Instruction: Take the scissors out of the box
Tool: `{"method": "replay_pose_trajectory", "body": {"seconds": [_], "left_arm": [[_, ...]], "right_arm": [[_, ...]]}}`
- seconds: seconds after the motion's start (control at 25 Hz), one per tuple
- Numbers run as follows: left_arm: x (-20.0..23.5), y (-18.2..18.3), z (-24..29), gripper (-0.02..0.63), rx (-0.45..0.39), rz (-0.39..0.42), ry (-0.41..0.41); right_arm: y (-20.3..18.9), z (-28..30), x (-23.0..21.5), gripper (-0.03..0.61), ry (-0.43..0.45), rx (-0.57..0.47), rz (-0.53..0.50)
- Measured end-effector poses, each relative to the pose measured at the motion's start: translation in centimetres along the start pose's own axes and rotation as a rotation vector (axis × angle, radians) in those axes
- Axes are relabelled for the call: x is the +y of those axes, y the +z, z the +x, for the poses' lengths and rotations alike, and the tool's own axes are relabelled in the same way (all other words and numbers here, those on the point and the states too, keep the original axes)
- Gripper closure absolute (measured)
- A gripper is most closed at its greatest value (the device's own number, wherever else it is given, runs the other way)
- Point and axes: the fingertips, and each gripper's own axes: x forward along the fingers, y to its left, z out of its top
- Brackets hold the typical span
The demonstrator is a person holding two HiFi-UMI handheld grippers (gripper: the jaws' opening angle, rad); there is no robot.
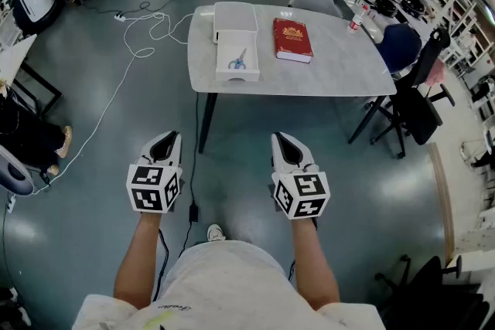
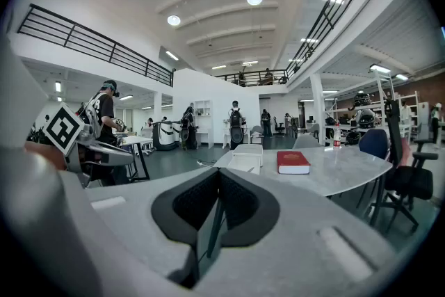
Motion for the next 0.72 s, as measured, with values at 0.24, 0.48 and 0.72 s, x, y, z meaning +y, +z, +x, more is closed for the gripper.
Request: {"method": "replay_pose_trajectory", "body": {"seconds": [0.24, 0.48, 0.72], "left_arm": [[0.2, 0.4, 0.9, 0.586, -0.018, -0.005, -0.031], [1.1, 0.9, 1.5, 0.584, -0.025, -0.027, -0.059], [1.5, 1.5, 2.8, 0.583, -0.023, -0.035, -0.085]], "right_arm": [[0.2, 0.7, 0.0, 0.574, -0.003, 0.006, 0.002], [0.7, 1.3, 0.4, 0.574, -0.013, 0.005, -0.002], [1.3, 2.4, 0.3, 0.574, -0.017, -0.005, -0.009]]}}
